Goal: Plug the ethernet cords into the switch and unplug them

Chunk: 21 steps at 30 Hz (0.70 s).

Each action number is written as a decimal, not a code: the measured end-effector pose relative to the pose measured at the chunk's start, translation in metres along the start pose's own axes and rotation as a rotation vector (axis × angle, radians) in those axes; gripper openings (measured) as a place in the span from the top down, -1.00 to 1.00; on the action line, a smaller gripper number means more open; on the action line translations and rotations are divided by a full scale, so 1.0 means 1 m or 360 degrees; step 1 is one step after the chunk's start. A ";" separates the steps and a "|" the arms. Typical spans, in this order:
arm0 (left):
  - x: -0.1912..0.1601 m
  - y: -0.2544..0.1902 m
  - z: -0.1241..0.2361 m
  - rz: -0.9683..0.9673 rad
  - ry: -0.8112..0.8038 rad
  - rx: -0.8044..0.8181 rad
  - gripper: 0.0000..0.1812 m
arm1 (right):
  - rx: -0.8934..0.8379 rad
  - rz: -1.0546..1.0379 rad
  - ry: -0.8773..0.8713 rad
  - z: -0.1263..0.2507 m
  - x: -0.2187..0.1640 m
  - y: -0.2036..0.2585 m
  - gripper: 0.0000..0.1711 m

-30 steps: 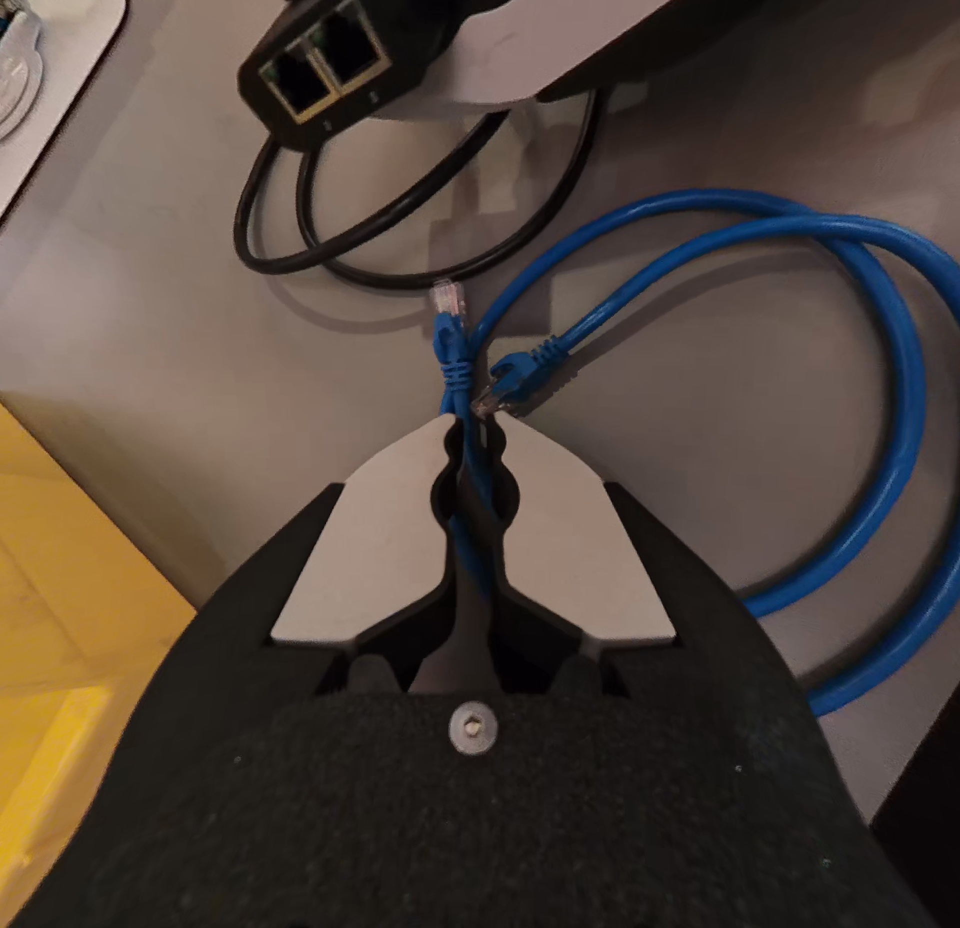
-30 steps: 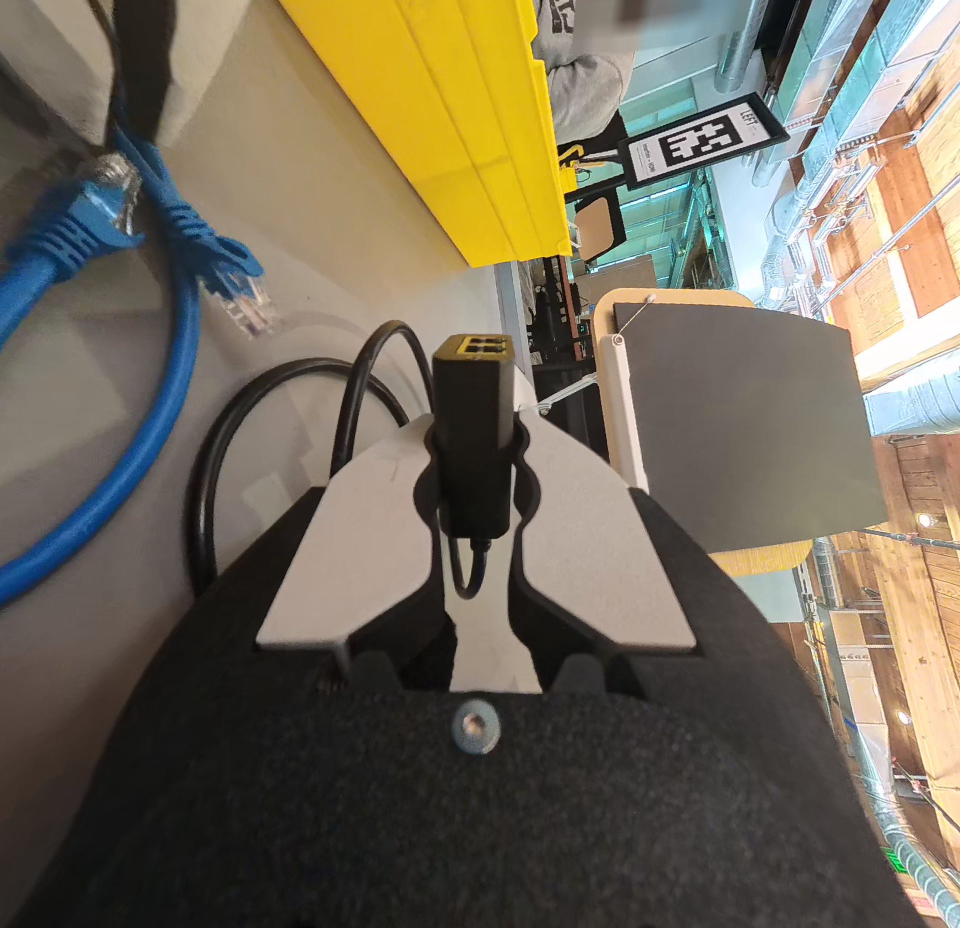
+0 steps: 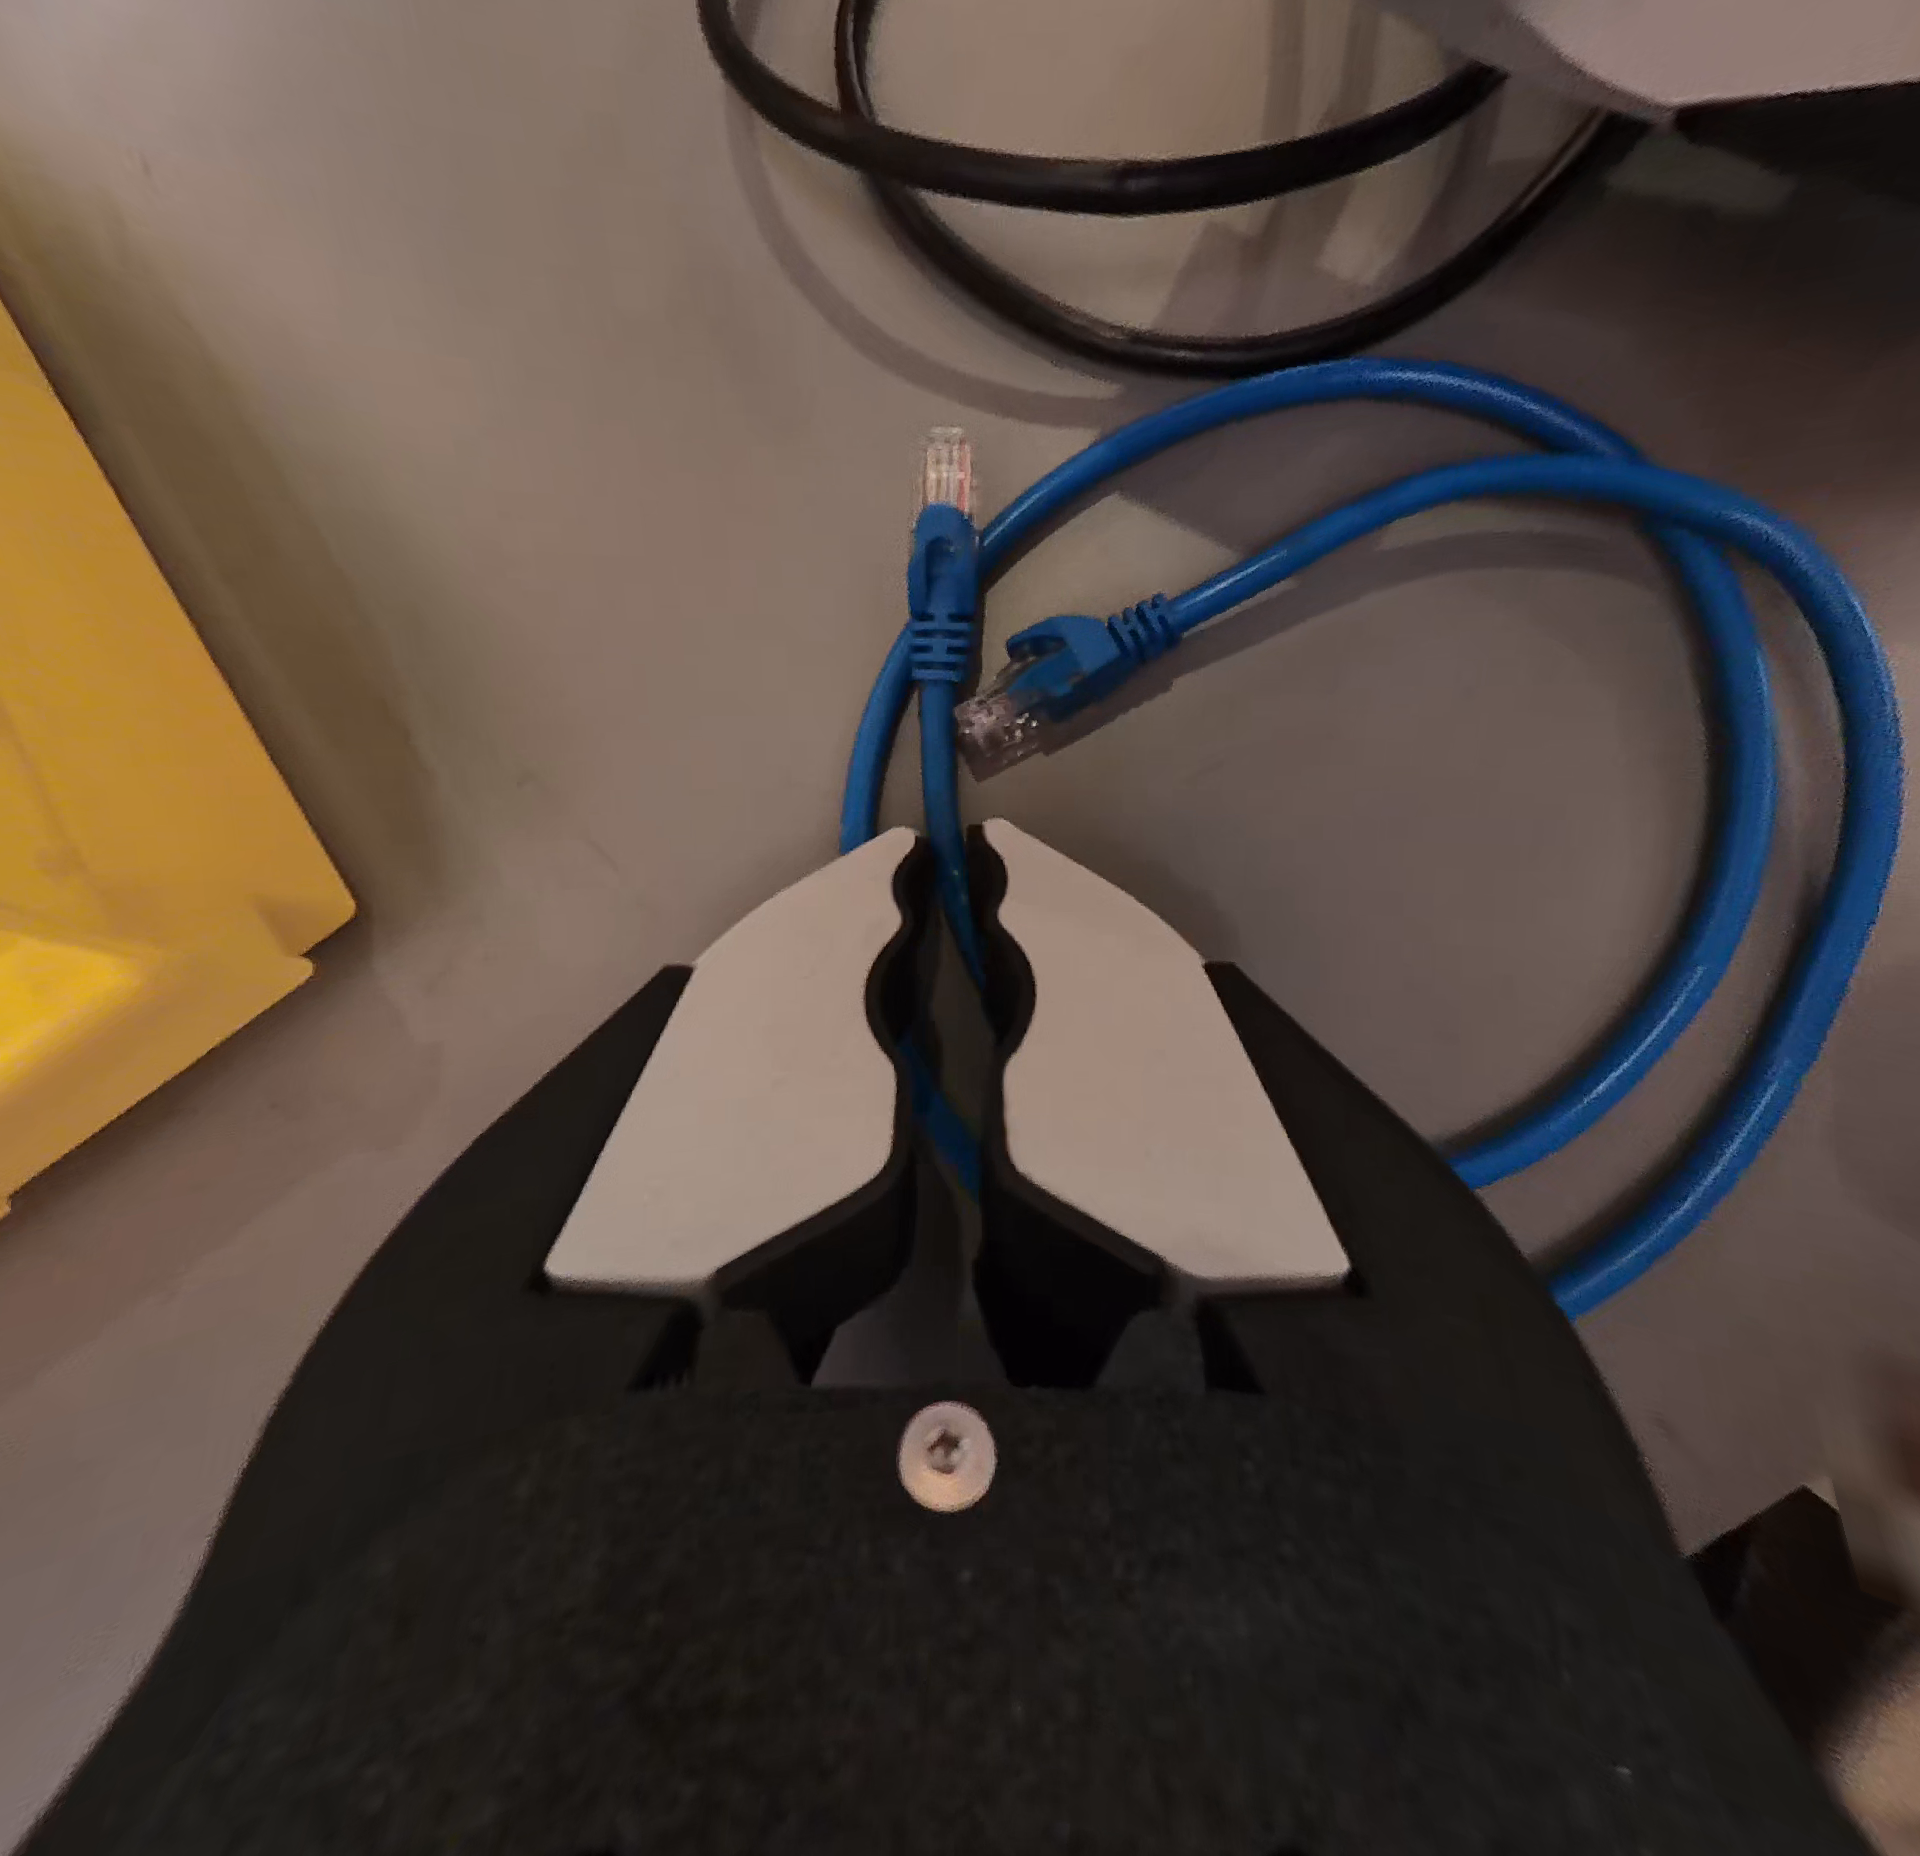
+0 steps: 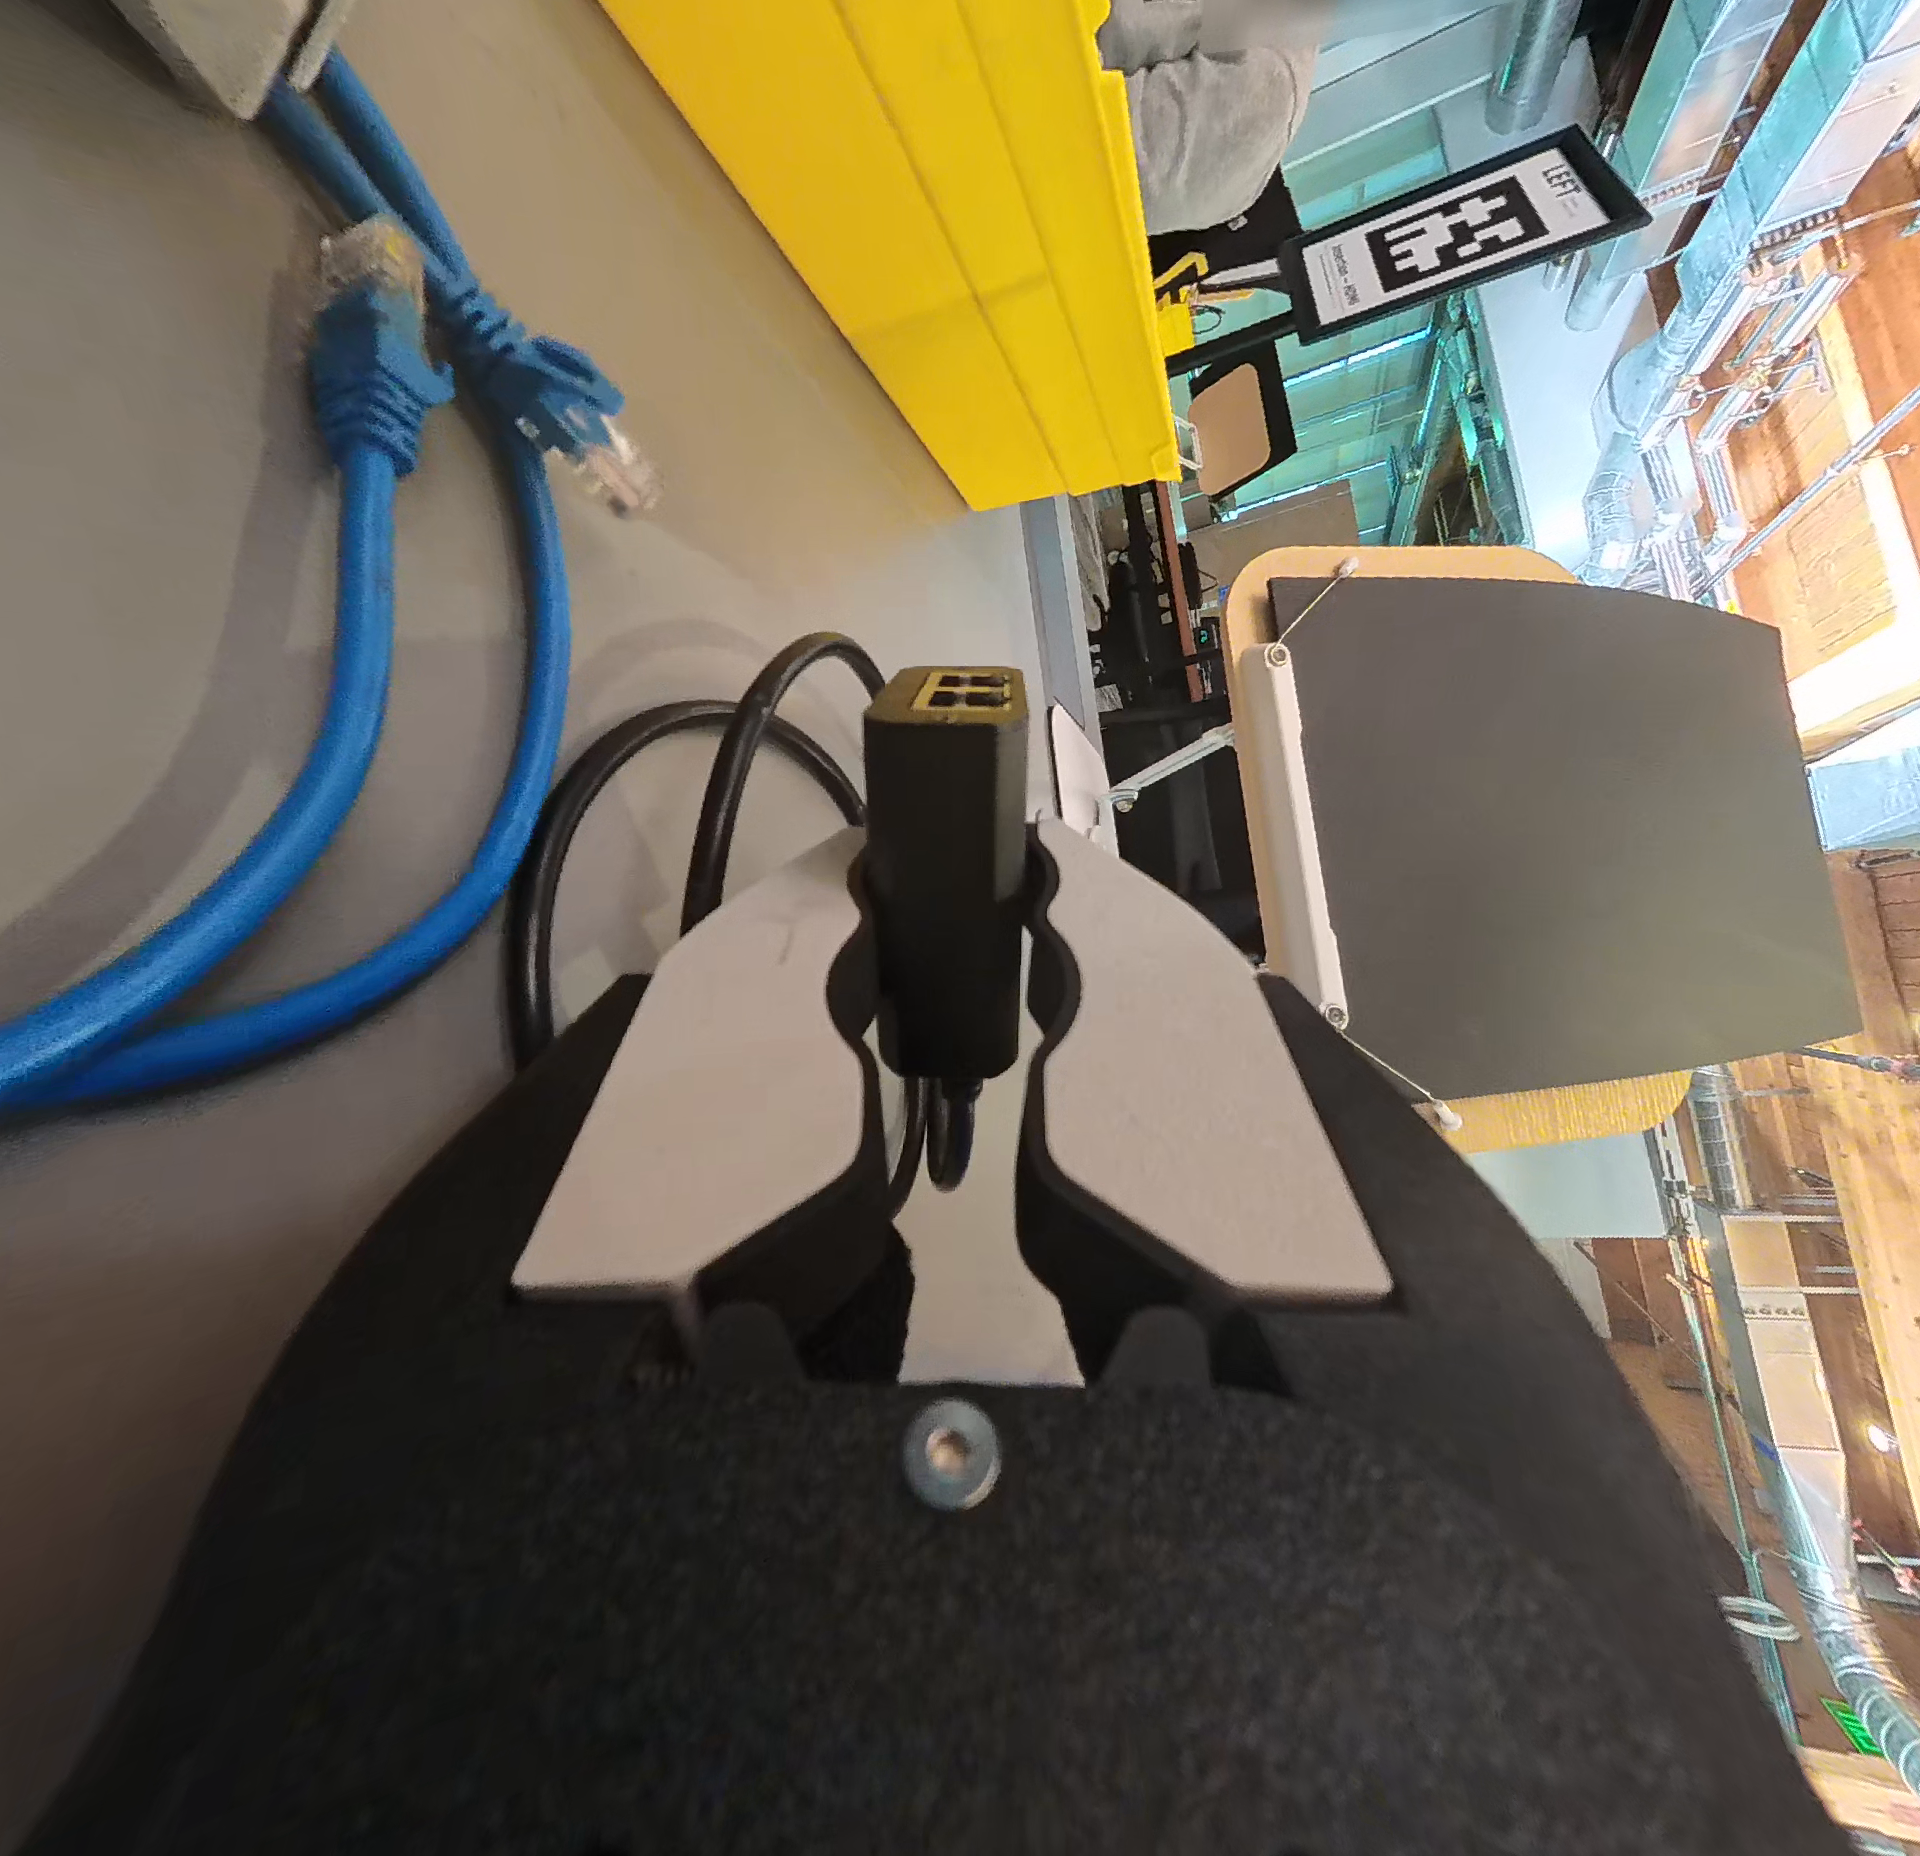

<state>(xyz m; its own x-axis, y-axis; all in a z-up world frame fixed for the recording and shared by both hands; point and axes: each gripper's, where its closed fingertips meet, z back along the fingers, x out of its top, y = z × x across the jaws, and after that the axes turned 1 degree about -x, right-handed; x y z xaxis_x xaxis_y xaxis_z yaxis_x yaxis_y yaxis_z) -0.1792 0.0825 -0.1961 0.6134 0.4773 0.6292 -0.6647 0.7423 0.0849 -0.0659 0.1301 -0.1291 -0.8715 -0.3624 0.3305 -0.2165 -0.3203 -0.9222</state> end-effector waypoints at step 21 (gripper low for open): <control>0.040 -0.021 0.062 -0.0184 0.0206 -0.0754 0.95 | -0.0092 0.0351 -0.0096 -0.001 0.017 0.011 0.72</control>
<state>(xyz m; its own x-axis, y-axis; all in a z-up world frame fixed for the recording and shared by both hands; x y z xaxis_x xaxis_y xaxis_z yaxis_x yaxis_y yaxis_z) -0.1674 0.0563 -0.1249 0.7395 0.4113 0.5330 -0.3408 0.9114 -0.2305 -0.0837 0.1212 -0.1336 -0.8729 -0.4703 0.1298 -0.0505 -0.1775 -0.9828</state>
